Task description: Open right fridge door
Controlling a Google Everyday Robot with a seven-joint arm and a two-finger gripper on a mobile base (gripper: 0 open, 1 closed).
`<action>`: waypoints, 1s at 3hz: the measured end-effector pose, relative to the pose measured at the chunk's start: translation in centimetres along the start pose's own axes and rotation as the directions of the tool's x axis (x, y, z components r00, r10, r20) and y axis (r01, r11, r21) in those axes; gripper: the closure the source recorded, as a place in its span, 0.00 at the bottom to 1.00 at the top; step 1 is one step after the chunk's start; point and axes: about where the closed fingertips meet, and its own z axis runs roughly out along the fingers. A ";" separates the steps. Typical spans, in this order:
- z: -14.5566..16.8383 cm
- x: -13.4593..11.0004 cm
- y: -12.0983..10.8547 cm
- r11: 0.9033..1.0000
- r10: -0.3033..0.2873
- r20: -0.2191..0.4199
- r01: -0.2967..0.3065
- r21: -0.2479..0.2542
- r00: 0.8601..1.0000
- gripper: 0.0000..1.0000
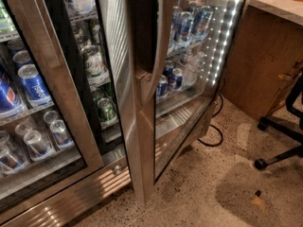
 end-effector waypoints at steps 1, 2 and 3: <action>1.1 2.4 -0.4 0.999 0.029 0.008 -0.029 0.013 1.000 0.00; 1.9 9.3 -1.3 0.991 0.131 -0.004 -0.131 0.035 0.991 0.00; 1.9 15.9 -2.1 0.974 0.225 -0.042 -0.224 0.043 0.973 0.00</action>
Offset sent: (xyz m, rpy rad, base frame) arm 0.0430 -0.1026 -0.1823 0.0742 0.2389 -0.2090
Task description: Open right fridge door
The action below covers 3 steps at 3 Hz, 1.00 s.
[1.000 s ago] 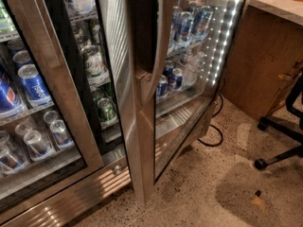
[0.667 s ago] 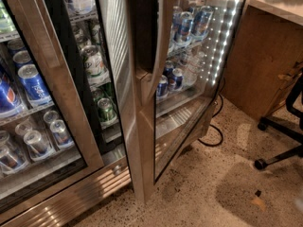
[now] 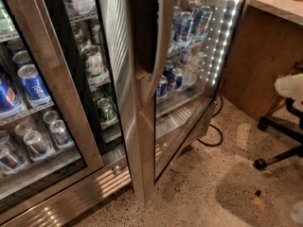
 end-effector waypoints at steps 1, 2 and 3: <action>0.2 0.6 -0.2 1.000 0.010 -0.005 -0.010 -0.003 1.000 0.00; -0.3 -1.2 0.1 1.000 -0.026 0.057 0.027 -0.010 0.998 0.00; -1.8 -4.9 -0.4 0.997 -0.074 0.149 0.073 0.014 0.986 0.00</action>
Offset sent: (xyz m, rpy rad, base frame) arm -0.0003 0.0126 0.0392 0.1401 -0.1086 0.0700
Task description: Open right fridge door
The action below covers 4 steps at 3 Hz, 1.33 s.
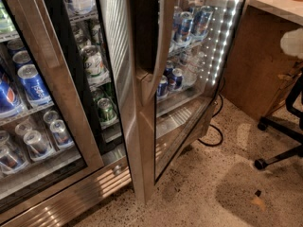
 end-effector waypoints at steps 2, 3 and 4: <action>-1.9 -4.5 -1.7 0.998 -0.038 0.098 0.032 0.055 0.994 0.13; -1.5 -4.8 -2.1 0.999 -0.025 0.118 0.020 0.043 0.993 0.09; 0.2 -4.7 -2.9 1.000 -0.016 0.120 0.015 0.006 0.993 0.10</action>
Offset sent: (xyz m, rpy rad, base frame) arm 0.0242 -0.0114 0.0604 0.1206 -0.0946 -0.0502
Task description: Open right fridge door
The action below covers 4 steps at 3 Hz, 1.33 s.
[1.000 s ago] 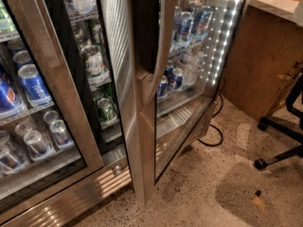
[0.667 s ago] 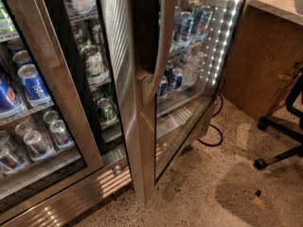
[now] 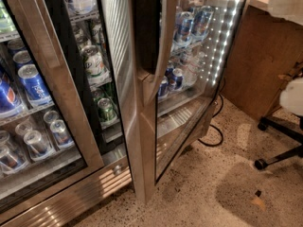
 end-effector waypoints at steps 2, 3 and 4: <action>5.6 2.3 -3.1 0.995 0.038 -0.058 -0.043 -0.093 0.998 0.29; 7.0 2.1 -3.7 0.993 0.032 -0.069 -0.040 -0.112 0.997 0.30; 7.9 1.1 -3.9 0.992 0.011 -0.071 -0.020 -0.127 0.997 0.33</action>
Offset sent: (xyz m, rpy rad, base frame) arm 0.0721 0.0344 -0.0586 -0.0427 0.1310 0.0904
